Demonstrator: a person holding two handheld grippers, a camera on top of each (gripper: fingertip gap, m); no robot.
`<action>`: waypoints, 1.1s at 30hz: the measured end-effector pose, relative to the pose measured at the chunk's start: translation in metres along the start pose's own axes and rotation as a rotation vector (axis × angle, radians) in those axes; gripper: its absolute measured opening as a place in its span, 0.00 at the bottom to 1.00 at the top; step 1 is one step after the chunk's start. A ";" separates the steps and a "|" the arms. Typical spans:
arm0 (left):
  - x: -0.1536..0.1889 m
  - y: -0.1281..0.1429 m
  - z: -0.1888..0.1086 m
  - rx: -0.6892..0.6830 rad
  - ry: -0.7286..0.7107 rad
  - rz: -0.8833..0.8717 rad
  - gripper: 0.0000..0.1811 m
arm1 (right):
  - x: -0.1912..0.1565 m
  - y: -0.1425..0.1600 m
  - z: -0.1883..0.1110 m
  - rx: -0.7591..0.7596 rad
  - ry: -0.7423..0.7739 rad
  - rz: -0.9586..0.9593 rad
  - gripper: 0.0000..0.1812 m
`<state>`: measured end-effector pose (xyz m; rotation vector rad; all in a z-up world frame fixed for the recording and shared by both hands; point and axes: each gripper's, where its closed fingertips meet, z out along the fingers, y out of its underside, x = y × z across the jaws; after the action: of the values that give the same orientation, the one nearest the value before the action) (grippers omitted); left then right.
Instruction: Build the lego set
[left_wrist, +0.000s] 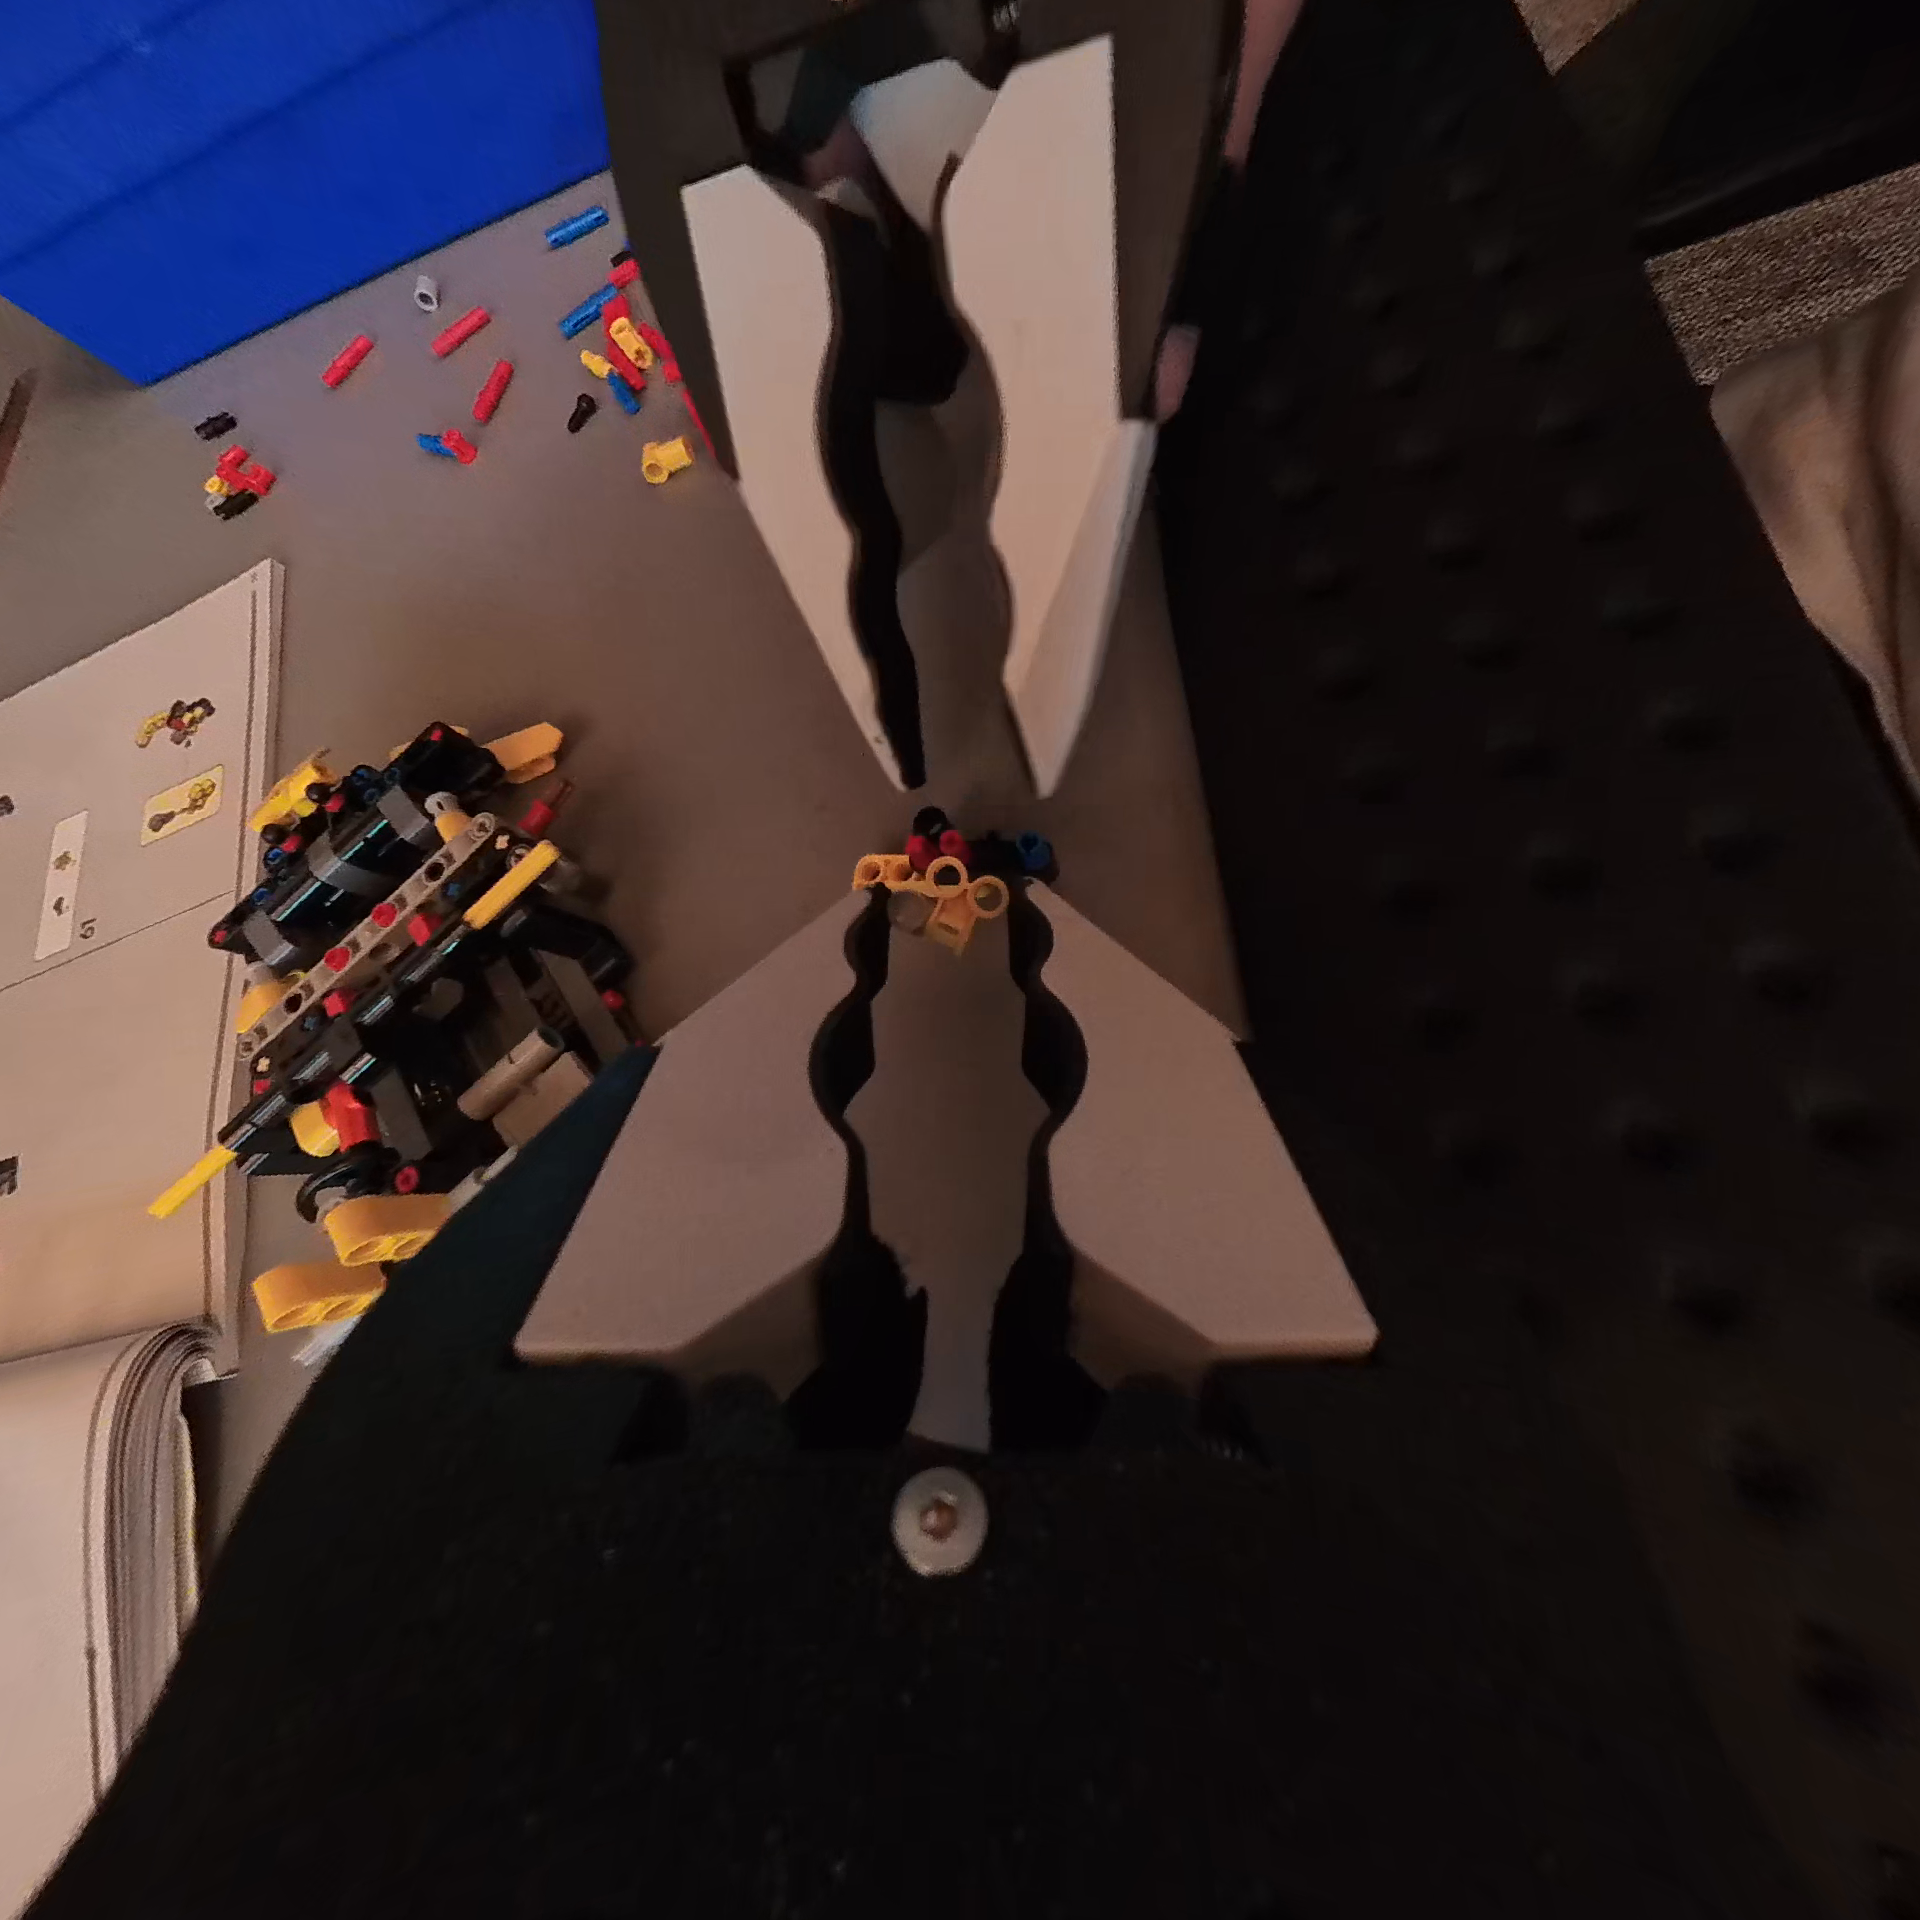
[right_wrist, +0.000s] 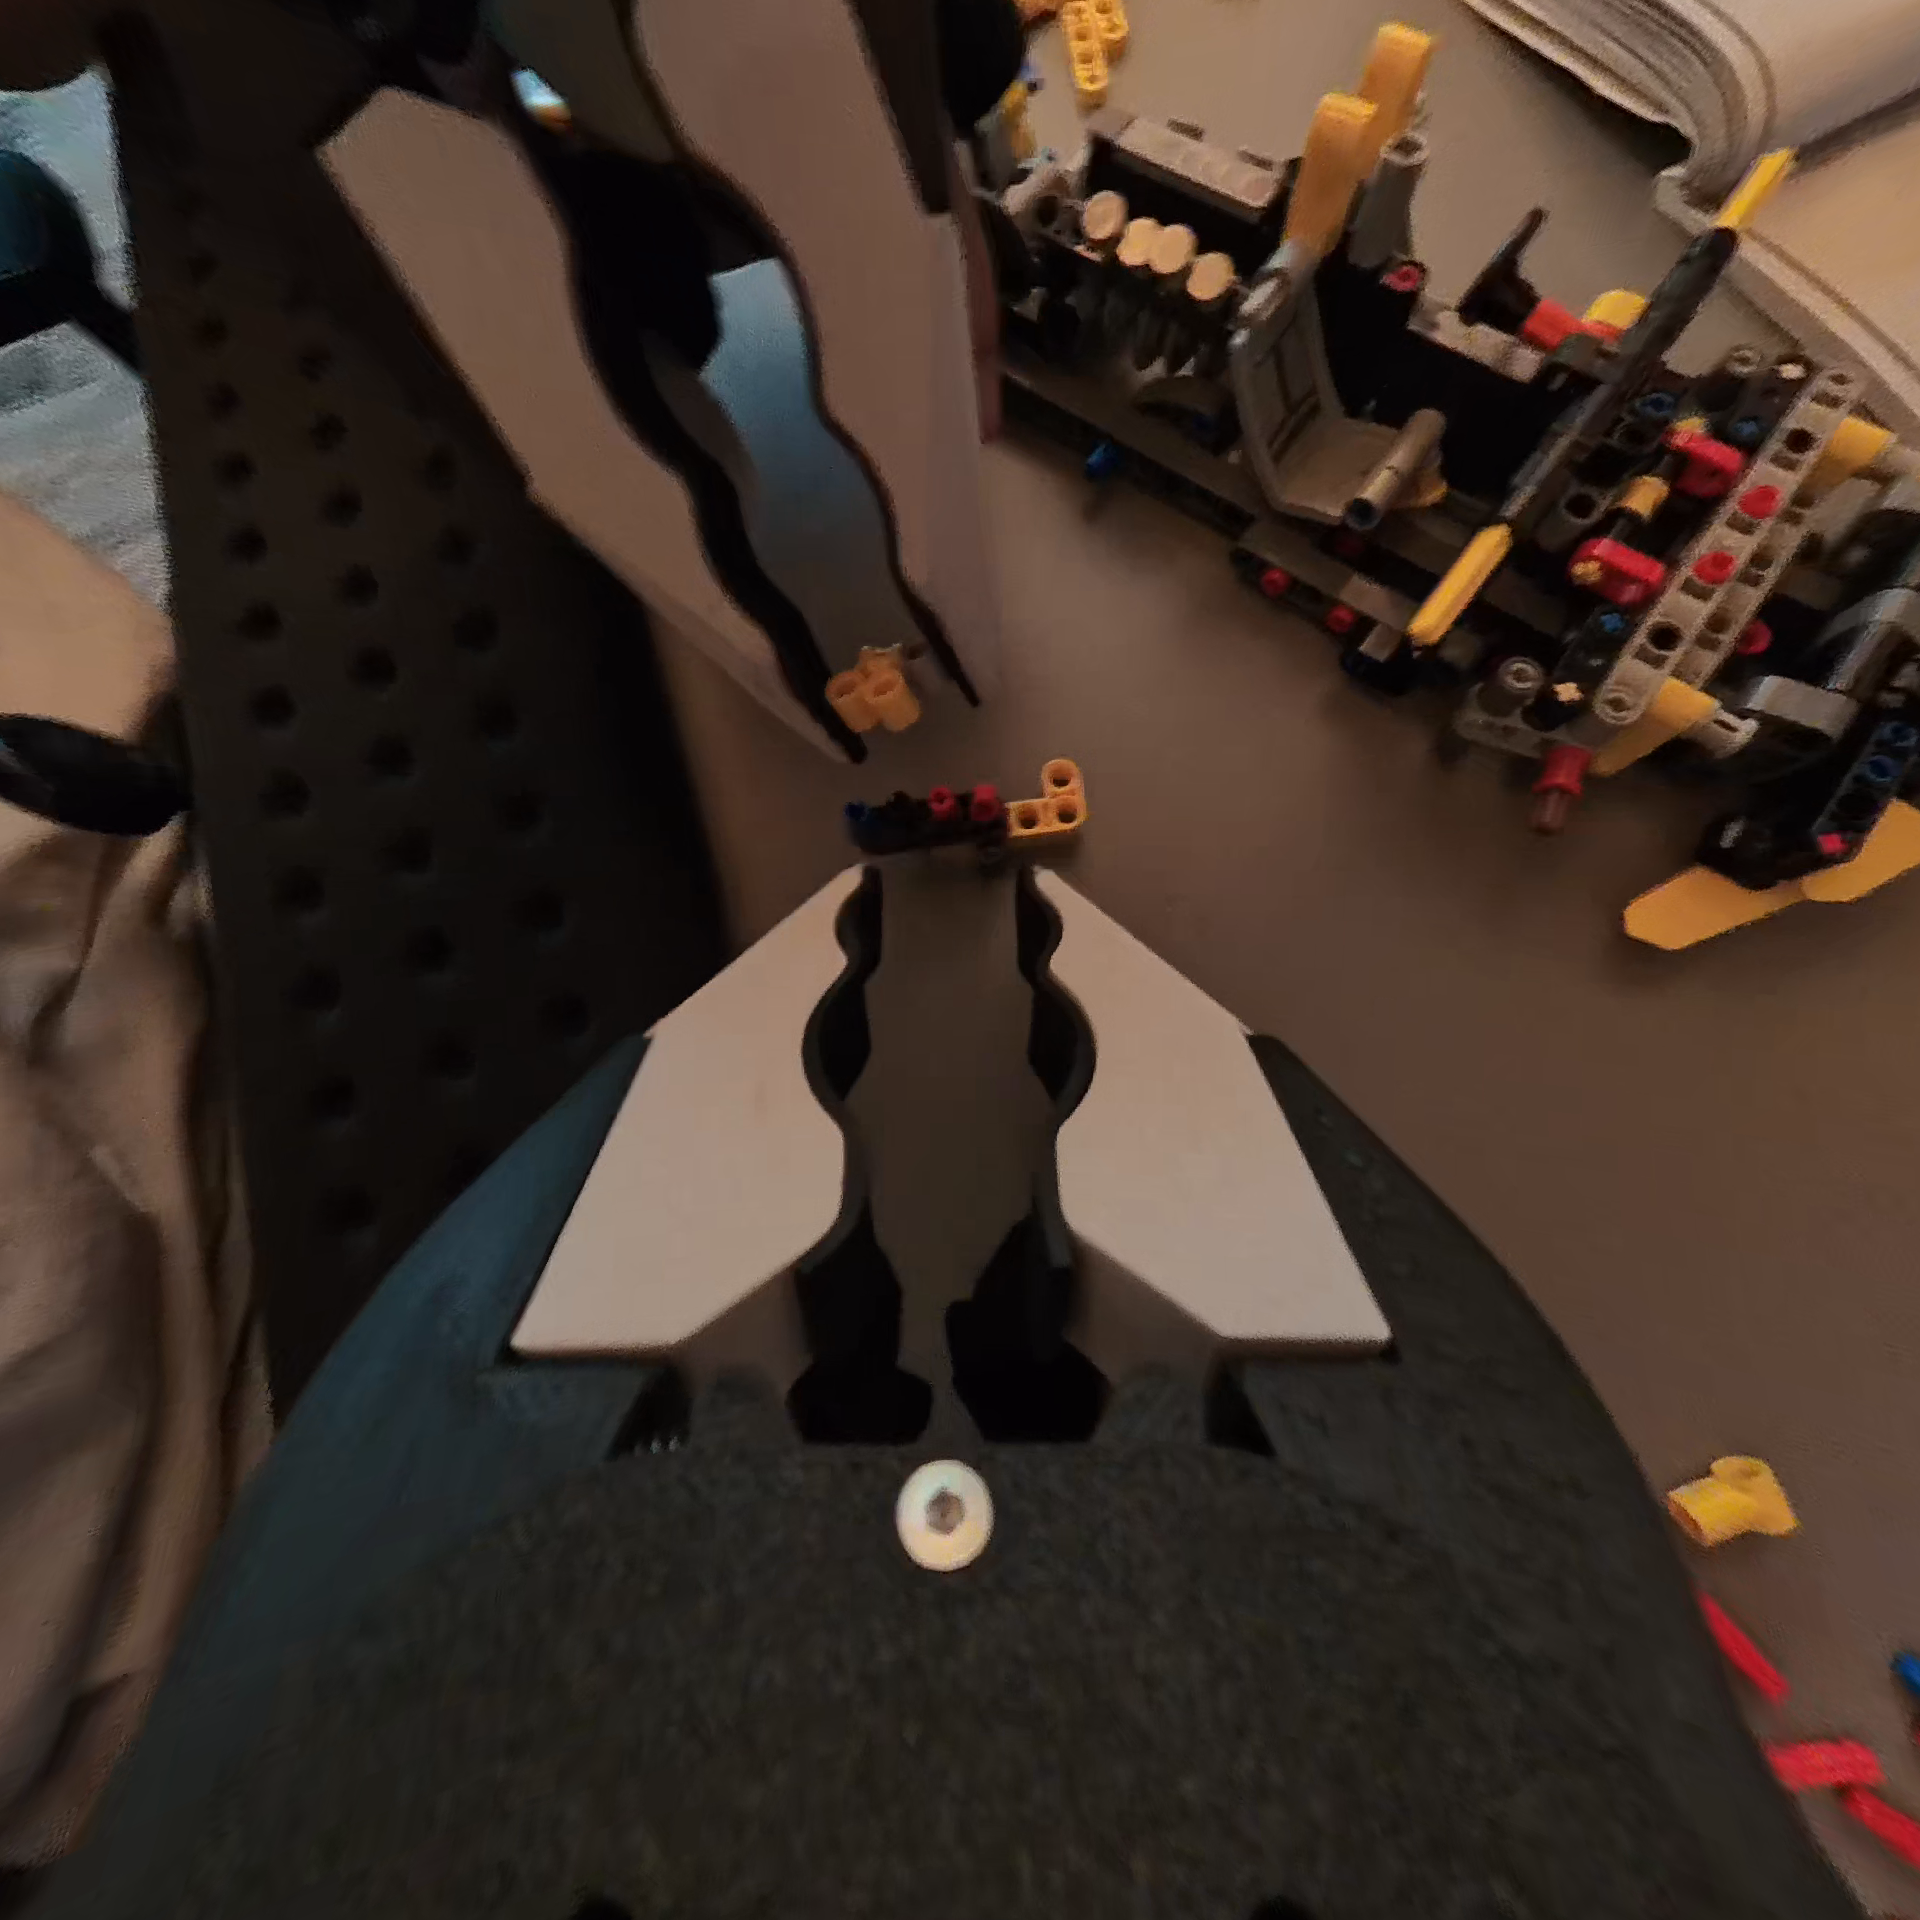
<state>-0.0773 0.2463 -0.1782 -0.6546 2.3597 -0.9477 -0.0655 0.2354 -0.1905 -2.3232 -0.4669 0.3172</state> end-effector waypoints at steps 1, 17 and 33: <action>0.000 0.000 -0.001 0.001 0.003 -0.006 0.13 | -0.004 0.000 -0.001 0.008 -0.026 -0.006 0.16; -0.001 0.002 -0.003 -0.015 0.036 -0.085 0.13 | 0.001 -0.009 0.020 0.056 0.066 -0.152 0.18; -0.007 0.008 0.004 -0.270 0.072 -0.294 0.13 | 0.001 -0.016 0.028 0.065 0.139 -0.226 0.18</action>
<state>-0.0715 0.2535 -0.1844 -1.1142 2.5254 -0.7853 -0.0781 0.2640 -0.1993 -2.1859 -0.6327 0.0609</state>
